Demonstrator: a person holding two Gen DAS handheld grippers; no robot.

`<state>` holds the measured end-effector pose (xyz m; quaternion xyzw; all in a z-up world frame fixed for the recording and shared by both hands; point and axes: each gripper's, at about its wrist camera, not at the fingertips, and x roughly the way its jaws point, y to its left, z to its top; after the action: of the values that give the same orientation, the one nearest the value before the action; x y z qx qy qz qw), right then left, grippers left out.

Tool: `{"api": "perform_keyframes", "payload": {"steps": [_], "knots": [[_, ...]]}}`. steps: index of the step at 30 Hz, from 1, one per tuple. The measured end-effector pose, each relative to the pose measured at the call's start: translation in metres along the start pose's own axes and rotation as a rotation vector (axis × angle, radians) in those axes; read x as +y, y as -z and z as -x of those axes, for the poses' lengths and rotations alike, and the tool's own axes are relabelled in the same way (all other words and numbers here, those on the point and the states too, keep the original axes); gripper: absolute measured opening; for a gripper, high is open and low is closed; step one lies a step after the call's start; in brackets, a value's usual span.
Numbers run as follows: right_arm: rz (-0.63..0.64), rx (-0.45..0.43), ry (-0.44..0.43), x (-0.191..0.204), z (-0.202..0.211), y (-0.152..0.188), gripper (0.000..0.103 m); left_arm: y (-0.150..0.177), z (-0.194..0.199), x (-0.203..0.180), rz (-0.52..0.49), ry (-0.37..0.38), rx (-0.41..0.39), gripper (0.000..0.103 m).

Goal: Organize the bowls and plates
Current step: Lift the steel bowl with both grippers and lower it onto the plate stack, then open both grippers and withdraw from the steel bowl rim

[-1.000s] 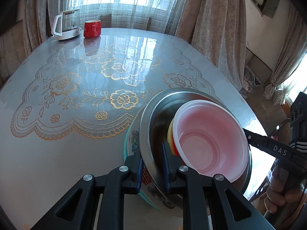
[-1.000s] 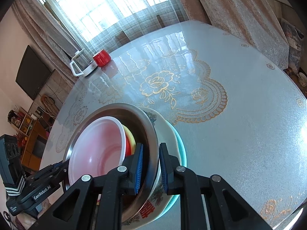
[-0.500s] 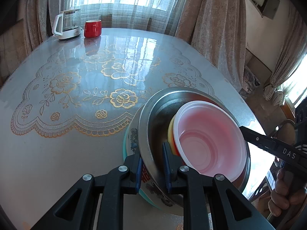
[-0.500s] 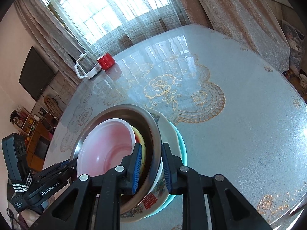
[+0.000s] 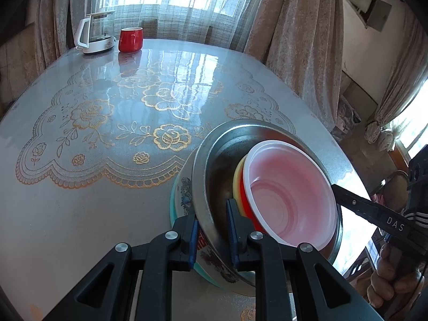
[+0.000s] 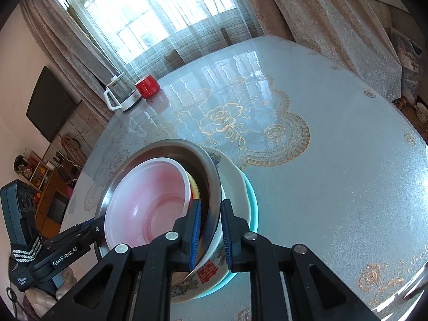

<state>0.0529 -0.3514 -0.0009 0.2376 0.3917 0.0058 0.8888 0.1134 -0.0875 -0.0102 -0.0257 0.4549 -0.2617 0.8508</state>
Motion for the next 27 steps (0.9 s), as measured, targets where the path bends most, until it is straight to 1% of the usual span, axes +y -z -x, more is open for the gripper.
{"api": "perform_keyframes", "payload": {"steps": [3, 6, 10, 13, 16, 21, 27], "knots": [[-0.04, 0.016, -0.023, -0.006, 0.0, -0.001, 0.017, -0.003, 0.001, 0.002, 0.021, 0.008, 0.012, 0.019], [-0.059, 0.025, -0.039, -0.009, -0.001, 0.001, 0.017, -0.003, -0.001, 0.003, 0.024, -0.011, 0.009, 0.019], [-0.035, 0.02, -0.026, -0.005, -0.002, 0.004, 0.017, 0.0, 0.004, 0.004, 0.031, -0.015, -0.018, 0.019], [-0.033, 0.023, -0.029, -0.004, -0.004, 0.005, 0.017, 0.001, 0.009, 0.004, 0.016, -0.04, -0.053, 0.019], [-0.005, 0.012, -0.008, -0.001, -0.003, 0.006, 0.017, 0.003, 0.009, 0.0, -0.014, -0.073, -0.068, 0.019], [0.006, 0.004, 0.004, 0.0, -0.003, 0.007, 0.016, 0.007, 0.009, 0.0, -0.013, -0.07, -0.074, 0.019], [0.048, -0.012, 0.05, 0.008, -0.002, 0.008, 0.016, 0.01, 0.012, -0.002, -0.013, -0.071, -0.082, 0.019]]}}
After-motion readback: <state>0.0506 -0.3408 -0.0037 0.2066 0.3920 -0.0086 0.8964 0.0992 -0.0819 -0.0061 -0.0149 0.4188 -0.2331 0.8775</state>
